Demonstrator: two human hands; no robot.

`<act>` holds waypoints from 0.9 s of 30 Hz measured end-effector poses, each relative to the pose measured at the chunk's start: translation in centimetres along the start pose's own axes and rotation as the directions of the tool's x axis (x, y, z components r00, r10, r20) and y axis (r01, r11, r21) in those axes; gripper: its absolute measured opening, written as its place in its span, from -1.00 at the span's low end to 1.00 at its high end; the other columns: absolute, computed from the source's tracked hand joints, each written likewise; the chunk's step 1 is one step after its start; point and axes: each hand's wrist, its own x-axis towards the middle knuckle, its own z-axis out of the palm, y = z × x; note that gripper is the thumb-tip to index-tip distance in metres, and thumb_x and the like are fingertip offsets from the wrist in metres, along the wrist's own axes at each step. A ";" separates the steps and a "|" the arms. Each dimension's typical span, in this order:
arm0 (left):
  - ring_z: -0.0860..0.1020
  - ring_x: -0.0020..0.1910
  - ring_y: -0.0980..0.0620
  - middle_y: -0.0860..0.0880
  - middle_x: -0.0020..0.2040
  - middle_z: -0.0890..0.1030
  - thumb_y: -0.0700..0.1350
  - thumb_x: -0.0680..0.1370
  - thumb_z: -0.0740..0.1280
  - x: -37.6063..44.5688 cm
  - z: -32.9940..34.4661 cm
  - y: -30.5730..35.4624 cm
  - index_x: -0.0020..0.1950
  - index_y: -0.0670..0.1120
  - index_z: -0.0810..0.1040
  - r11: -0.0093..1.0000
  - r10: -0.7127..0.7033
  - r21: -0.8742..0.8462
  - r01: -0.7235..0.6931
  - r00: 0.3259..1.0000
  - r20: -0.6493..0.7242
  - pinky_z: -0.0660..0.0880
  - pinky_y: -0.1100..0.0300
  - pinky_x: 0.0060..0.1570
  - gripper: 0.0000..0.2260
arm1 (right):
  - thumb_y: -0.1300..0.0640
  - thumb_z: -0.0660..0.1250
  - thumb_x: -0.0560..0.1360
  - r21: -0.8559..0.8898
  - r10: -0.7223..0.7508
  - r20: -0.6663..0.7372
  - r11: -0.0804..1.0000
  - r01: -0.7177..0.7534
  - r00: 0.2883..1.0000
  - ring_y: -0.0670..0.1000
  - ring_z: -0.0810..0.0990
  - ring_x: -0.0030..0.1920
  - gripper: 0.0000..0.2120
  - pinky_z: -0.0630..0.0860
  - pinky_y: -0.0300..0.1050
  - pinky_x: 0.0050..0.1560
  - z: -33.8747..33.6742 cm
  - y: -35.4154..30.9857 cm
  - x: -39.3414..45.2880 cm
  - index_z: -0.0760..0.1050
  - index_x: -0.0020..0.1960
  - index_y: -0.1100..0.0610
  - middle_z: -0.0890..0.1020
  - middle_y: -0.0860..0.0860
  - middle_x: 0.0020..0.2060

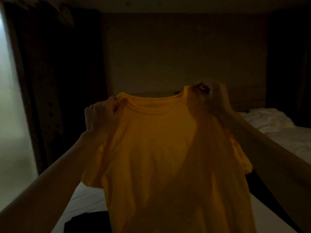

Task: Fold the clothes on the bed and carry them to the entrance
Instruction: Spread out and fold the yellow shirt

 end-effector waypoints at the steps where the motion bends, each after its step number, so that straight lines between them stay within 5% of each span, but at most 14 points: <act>1: 0.57 -0.36 -0.21 -0.15 -0.38 0.55 0.19 0.60 0.09 -0.1 0.8 -0.2 -0.21 -0.07 0.46 0.999 0.006 0.040 -0.007 0.999 0.040 0.29 0.12 -0.32 -0.60 | -0.03 0.26 0.52 -0.019 0.022 0.020 1.000 -0.021 1.000 0.03 0.63 -0.05 -0.73 0.56 -0.01 -0.10 0.7 0.8 -0.2 0.63 0.04 0.11 0.68 0.06 -0.05; 7: 0.61 -0.10 -0.16 -0.12 -0.08 0.64 0.24 0.62 -0.08 -2.2 9.3 -0.8 0.18 0.00 0.50 0.960 -0.062 0.270 -0.069 0.892 0.447 0.30 0.10 -0.26 -0.52 | -0.02 0.27 0.60 -0.177 0.178 0.219 0.974 -0.140 0.959 0.05 0.62 -0.11 -0.85 0.57 0.06 -0.13 7.3 8.2 -3.1 0.55 0.05 0.01 0.66 0.00 -0.09; 9: 0.59 -0.07 -0.11 -0.09 -0.03 0.62 0.23 0.64 -0.07 -4.3 13.8 -1.1 0.19 -0.01 0.49 0.972 -0.105 0.230 -0.042 0.800 0.591 0.32 0.10 -0.22 -0.53 | 0.01 0.24 0.62 -0.212 0.228 0.288 0.962 -0.170 0.930 0.09 0.60 -0.16 -0.87 0.57 0.12 -0.16 10.6 11.5 -5.4 0.53 0.05 0.02 0.64 0.04 -0.11; 13: 0.54 0.10 -0.13 -0.09 0.15 0.57 0.19 0.65 -0.01 -10.3 24.6 -2.4 0.19 -0.08 0.50 0.958 -0.198 0.041 0.283 0.551 0.811 0.42 0.06 0.02 -0.56 | 0.05 0.22 0.63 -0.292 0.406 0.409 0.907 -0.305 0.817 0.08 0.52 -0.23 -0.86 0.50 0.09 -0.21 17.5 17.9 -10.3 0.51 0.07 0.08 0.58 0.05 -0.15; 17: 0.44 0.33 -0.14 -0.13 0.40 0.42 0.00 0.70 0.00 -17.8 35.5 -3.6 0.45 -0.08 0.36 0.971 -0.172 0.099 0.219 0.346 0.922 0.44 -0.02 0.19 -0.63 | 0.02 0.21 0.64 -0.410 0.526 0.469 0.841 -0.353 0.709 0.15 0.54 -0.17 -0.81 0.47 0.10 -0.10 25.4 24.9 -16.6 0.49 -0.03 0.11 0.52 0.05 -0.29; 22: 0.51 0.17 -0.18 -0.15 0.21 0.54 0.07 0.67 0.12 -27.2 45.7 -4.5 0.24 -0.08 0.49 0.975 -0.138 0.060 0.214 0.376 0.916 0.45 -0.04 0.03 -0.69 | -0.03 0.15 0.66 -0.558 0.591 0.520 0.782 -0.279 0.617 0.16 0.51 0.04 -0.77 0.31 0.06 0.05 33.8 32.5 -25.2 0.48 0.04 0.09 0.59 0.08 -0.10; 27: 0.36 0.34 -0.18 -0.14 0.35 0.43 0.12 0.62 0.19 -34.7 50.4 -4.9 0.27 -0.10 0.45 0.935 -0.228 0.110 0.337 0.334 0.915 0.31 -0.13 0.29 -0.63 | -0.02 0.13 0.66 -0.552 0.632 0.608 0.772 -0.316 0.480 0.15 0.48 0.05 -0.78 0.34 0.04 0.01 37.6 37.0 -32.9 0.46 0.04 0.09 0.54 0.09 -0.03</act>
